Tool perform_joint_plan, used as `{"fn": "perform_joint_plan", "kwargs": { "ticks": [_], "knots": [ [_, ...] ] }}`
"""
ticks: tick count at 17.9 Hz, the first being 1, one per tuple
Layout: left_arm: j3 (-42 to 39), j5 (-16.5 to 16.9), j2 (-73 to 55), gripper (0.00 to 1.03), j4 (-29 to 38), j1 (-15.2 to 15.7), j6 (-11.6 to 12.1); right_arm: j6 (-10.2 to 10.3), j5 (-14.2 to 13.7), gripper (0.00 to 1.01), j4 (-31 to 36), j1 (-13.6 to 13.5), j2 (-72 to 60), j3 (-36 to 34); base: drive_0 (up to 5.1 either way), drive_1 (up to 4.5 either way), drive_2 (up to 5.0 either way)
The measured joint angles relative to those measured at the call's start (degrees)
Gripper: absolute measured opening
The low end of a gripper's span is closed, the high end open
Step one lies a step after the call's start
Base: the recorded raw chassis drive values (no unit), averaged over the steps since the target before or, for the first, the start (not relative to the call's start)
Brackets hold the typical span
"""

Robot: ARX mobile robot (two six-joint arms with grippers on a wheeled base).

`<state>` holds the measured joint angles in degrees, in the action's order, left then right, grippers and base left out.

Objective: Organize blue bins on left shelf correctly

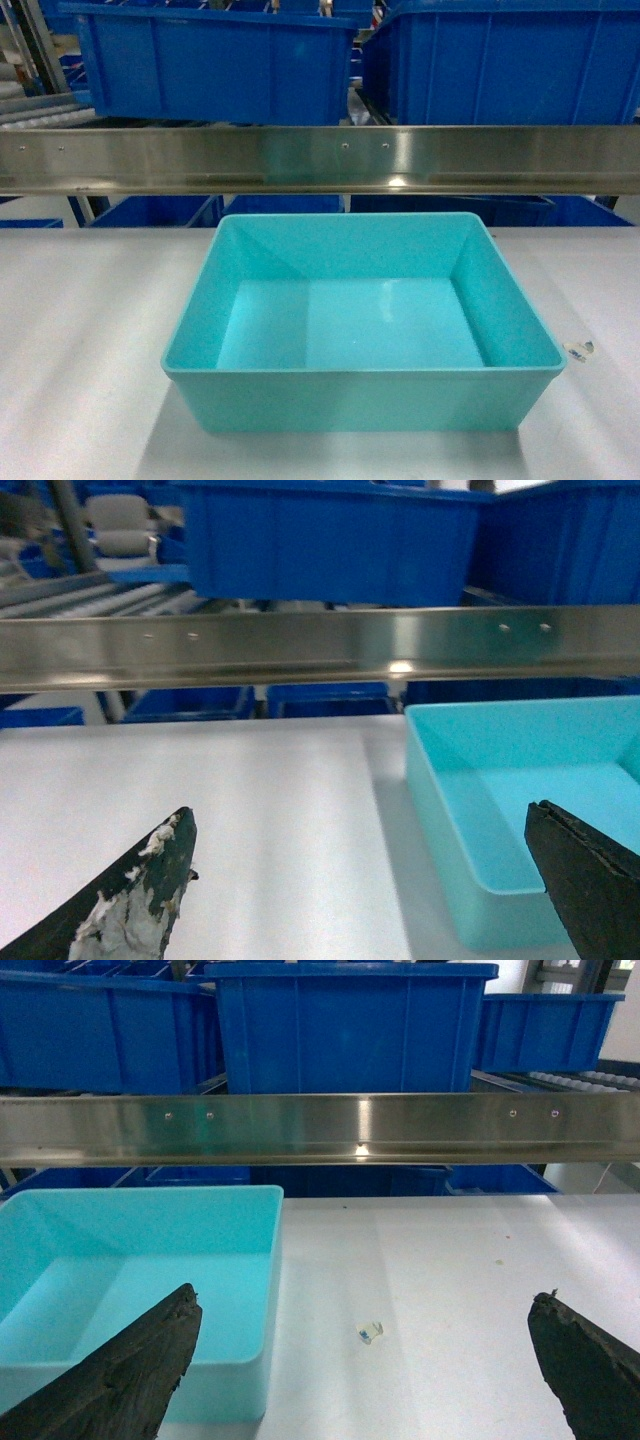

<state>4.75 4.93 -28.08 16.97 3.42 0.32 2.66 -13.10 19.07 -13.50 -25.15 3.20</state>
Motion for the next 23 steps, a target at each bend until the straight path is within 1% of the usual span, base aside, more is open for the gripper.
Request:
{"fn": "perform_joint_plan", "kwargs": {
  "ticks": [3,5,7,8,9,10,11,13,17,18,19,20,21,22,23],
  "knots": [
    [2.3,-0.4,-5.4,0.98,2.1,-2.3,0.0,0.8,0.0,0.98,3.7,0.0,-5.9,2.1,0.0,0.0,0.0],
    [4.0,-0.2,-8.7,0.98,2.9,-3.0,-0.3,1.5,-0.3,0.98,5.6,-0.2,-10.3,4.1,0.0,0.0,0.0],
    [6.3,-0.4,-13.3,0.98,3.1,-4.0,-0.3,2.3,-0.7,0.98,7.3,-1.3,-15.2,6.6,0.0,0.0,0.0],
    [7.6,-0.1,-16.3,0.98,2.6,-4.0,-0.3,2.4,-1.6,0.98,8.5,-2.5,-19.0,8.2,0.0,0.0,0.0],
    [9.4,0.2,-20.1,0.98,1.9,-3.7,-0.3,3.4,-2.5,0.98,7.3,-4.8,-24.9,10.9,0.0,0.0,0.0],
    [11.6,2.9,-23.5,0.98,0.1,-2.5,-0.3,4.5,-5.0,0.98,7.6,-7.3,-30.2,13.3,0.0,0.0,0.0],
    [13.8,3.6,-26.2,0.98,-0.8,-1.2,-0.2,5.5,-5.4,0.98,7.4,-8.7,-33.2,15.0,0.0,0.0,0.0],
    [14.1,3.5,-26.1,0.98,-0.8,-0.7,-0.2,6.4,-5.6,0.98,7.4,-9.0,-33.2,15.2,0.0,0.0,0.0],
    [14.1,3.7,-26.1,0.98,-0.8,-0.9,-0.2,6.7,-5.7,0.98,7.8,-9.0,-33.3,15.2,0.0,0.0,0.0],
    [14.1,2.3,-27.2,0.98,1.1,-1.6,-0.4,6.8,-5.3,0.98,10.7,-8.4,-35.3,15.3,0.0,0.0,0.0],
    [15.8,1.0,-30.8,0.98,3.2,-3.7,-1.1,6.7,-5.7,0.98,14.2,-7.8,-40.7,16.9,0.0,0.0,0.0],
    [19.2,1.5,-36.3,0.98,3.3,-5.7,-2.3,6.7,-7.4,0.98,14.8,-8.0,-45.7,19.0,0.0,0.0,0.0],
    [22.5,2.5,-42.1,0.98,1.7,-7.8,-3.3,6.5,-8.8,0.98,15.7,-8.7,-52.5,22.7,0.0,0.0,0.0],
    [24.2,1.4,-44.6,0.98,-0.1,-8.7,-3.5,6.5,-9.4,0.98,16.7,-8.7,-55.9,25.2,0.0,0.0,0.0],
    [25.0,1.1,-46.1,0.98,-0.2,-9.5,-3.6,6.5,-9.6,0.98,16.2,-8.6,-58.6,27.6,0.0,0.0,0.0]
  ]
}}
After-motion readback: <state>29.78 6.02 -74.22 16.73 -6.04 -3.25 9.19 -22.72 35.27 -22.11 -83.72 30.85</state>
